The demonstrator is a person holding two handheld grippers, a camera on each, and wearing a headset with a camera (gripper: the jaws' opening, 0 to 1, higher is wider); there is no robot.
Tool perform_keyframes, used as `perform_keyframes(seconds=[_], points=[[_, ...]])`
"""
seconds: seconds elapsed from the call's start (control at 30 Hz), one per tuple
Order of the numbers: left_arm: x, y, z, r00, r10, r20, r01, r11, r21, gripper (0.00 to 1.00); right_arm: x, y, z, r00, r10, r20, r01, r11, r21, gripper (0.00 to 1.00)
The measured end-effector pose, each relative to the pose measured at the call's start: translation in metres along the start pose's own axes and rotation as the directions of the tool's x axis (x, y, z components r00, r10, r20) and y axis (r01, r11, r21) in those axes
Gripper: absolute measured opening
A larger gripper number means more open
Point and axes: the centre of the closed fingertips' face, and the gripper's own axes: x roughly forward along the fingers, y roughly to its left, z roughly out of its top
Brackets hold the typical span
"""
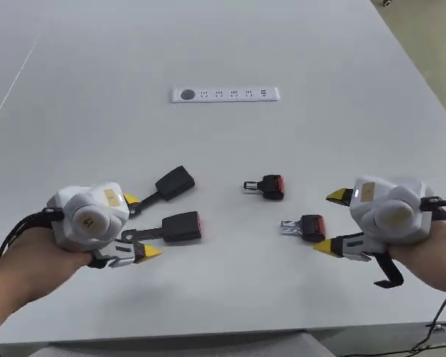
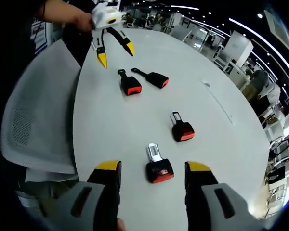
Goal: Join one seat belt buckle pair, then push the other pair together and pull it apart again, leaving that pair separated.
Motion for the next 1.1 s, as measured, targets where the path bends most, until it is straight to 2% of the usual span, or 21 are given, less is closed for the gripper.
perform_keyframes(seconds=[0.07,0.13,0.3,0.37,0.47,0.57,0.63,0.77,0.93,0.97,1.1], points=[[0.006,-0.001,0.003,0.9997,-0.023,0.002,0.023,1.0,0.01,0.57,0.007,-0.002,-0.003,0.9999,0.013,-0.008,-0.013,1.0,-0.005,0.54],[0.012,-0.002,0.003,0.999,-0.039,-0.019,0.041,0.997,0.059,0.53,0.011,-0.004,-0.004,0.9994,0.031,-0.017,-0.031,1.0,-0.003,0.52],[0.029,0.0,0.004,0.9968,-0.068,-0.041,0.072,0.993,0.093,0.55,0.024,-0.009,-0.012,0.9975,0.058,-0.039,-0.059,0.998,-0.014,0.49],[0.035,0.001,0.005,0.9958,-0.081,-0.044,0.085,0.991,0.099,0.53,0.03,-0.007,-0.019,0.9944,0.08,-0.069,-0.083,0.996,-0.035,0.47],[0.044,0.002,0.004,0.994,-0.095,-0.054,0.101,0.987,0.123,0.5,0.036,-0.006,-0.024,0.991,0.104,-0.084,-0.108,0.994,-0.035,0.45],[0.05,0.004,0.002,0.9934,-0.095,-0.065,0.103,0.987,0.126,0.49,0.042,-0.008,-0.028,0.9883,0.117,-0.097,-0.121,0.992,-0.032,0.44],[0.054,0.002,-0.003,0.9905,-0.11,-0.082,0.117,0.989,0.088,0.46,0.045,-0.008,-0.029,0.9862,0.135,-0.096,-0.137,0.991,-0.013,0.44],[0.058,-0.002,-0.01,0.9861,-0.129,-0.105,0.14,0.984,0.109,0.42,0.053,-0.01,-0.033,0.9826,0.154,-0.104,-0.154,0.988,0.001,0.43],[0.058,0.0,-0.011,0.9866,-0.121,-0.11,0.133,0.985,0.11,0.42,0.058,-0.015,-0.039,0.9782,0.167,-0.124,-0.168,0.986,0.0,0.43],[0.06,0.0,-0.012,0.9855,-0.127,-0.113,0.139,0.984,0.113,0.42,0.059,-0.013,-0.044,0.9719,0.193,-0.135,-0.194,0.981,0.004,0.42],[0.066,-0.001,-0.013,0.9807,-0.156,-0.118,0.17,0.979,0.116,0.43,0.062,-0.017,-0.051,0.9685,0.196,-0.153,-0.199,0.98,0.0,0.42]])
